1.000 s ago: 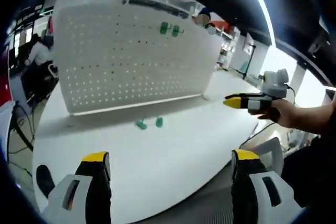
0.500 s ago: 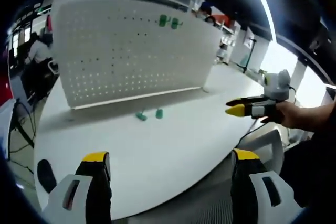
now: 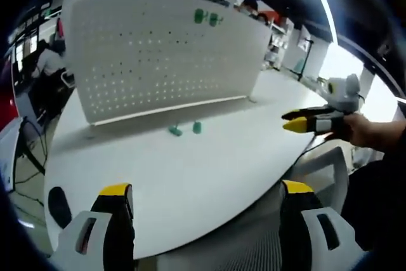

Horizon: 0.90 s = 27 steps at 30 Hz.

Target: Insert the hook assembly into the mounting plate slot until the hook locks in place.

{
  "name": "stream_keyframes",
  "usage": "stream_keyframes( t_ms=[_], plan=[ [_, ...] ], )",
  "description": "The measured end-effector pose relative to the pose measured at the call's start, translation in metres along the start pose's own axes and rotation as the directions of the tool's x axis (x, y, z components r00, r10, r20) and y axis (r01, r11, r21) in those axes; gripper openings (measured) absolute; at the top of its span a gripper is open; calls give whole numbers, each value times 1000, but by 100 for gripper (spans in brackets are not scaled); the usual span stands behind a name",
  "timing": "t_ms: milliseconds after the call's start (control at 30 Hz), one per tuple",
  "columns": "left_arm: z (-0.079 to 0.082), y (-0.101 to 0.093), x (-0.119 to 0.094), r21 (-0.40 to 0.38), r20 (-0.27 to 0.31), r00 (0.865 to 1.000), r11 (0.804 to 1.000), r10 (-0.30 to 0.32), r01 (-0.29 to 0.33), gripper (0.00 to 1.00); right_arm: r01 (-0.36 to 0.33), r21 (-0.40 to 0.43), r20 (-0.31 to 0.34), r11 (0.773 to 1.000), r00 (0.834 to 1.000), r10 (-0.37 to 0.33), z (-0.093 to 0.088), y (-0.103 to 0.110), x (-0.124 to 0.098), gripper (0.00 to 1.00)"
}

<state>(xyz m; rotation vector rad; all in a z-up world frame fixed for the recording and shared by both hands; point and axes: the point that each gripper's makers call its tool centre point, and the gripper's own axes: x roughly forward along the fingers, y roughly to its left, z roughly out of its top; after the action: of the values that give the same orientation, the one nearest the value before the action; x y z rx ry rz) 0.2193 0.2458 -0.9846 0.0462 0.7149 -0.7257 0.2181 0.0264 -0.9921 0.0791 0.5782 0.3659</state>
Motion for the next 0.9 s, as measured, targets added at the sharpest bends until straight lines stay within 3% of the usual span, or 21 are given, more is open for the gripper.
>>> stream_keyframes(
  t_ms=[500,600,700,900],
  plan=[
    [-9,5,6,-12,-40,999,1000,10,-11,97,-27,10,-40,1000,999,28,-11,1,6,36],
    [-6,5,7,-13,-37,999,1000,7,-8,97,-46,15,-54,999,997,46,-12,2,15,36],
    [-6,7,10,-14,-41,999,1000,7,-8,96,-66,77,-67,995,995,71,-15,1,24,36],
    [-9,13,12,-35,-55,998,999,13,-15,95,-74,70,-86,995,993,80,-14,-4,45,34]
  ],
)
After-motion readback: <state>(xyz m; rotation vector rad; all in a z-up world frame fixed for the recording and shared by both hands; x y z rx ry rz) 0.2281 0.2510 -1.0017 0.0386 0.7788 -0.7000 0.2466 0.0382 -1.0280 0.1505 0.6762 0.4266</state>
